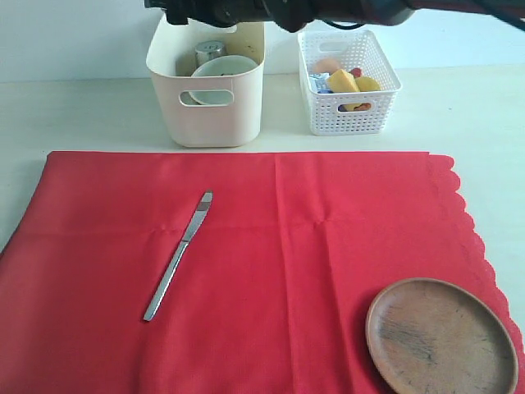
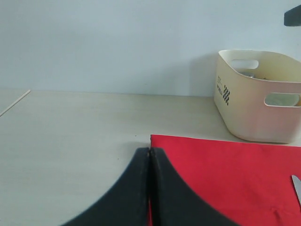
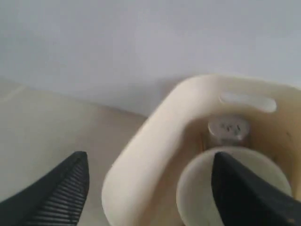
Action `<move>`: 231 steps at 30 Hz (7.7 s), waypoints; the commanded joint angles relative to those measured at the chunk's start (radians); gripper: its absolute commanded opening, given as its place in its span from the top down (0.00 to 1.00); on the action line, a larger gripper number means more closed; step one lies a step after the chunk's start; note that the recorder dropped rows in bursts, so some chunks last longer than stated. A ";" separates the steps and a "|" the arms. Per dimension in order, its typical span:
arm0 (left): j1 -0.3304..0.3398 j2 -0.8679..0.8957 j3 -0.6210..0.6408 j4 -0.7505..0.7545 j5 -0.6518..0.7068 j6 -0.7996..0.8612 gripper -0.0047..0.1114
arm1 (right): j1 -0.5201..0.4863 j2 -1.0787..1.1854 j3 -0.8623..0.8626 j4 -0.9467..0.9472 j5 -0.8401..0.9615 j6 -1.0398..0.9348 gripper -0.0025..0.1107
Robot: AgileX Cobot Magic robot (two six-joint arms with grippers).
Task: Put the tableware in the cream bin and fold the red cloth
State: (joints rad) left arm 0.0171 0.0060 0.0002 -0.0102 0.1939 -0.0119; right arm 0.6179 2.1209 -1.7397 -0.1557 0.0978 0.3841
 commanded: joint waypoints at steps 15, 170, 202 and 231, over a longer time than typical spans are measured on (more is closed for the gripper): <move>-0.006 -0.006 0.000 0.000 0.003 0.000 0.94 | 0.236 0.090 -0.001 0.359 0.879 -1.473 0.36; -0.006 -0.006 0.000 0.000 0.003 0.000 0.94 | 0.439 0.196 -0.001 -0.195 0.788 -1.329 0.81; -0.006 -0.006 0.000 0.000 0.003 0.000 0.94 | 0.439 0.258 -0.061 -0.155 0.946 -1.423 0.88; -0.006 -0.006 0.000 0.000 0.003 0.000 0.94 | 0.426 0.196 -0.068 -0.072 0.924 -1.417 0.98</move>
State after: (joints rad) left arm 0.0171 0.0060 0.0002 -0.0102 0.1939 -0.0119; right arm 1.0576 2.3325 -1.8072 -0.2816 1.0022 -0.9789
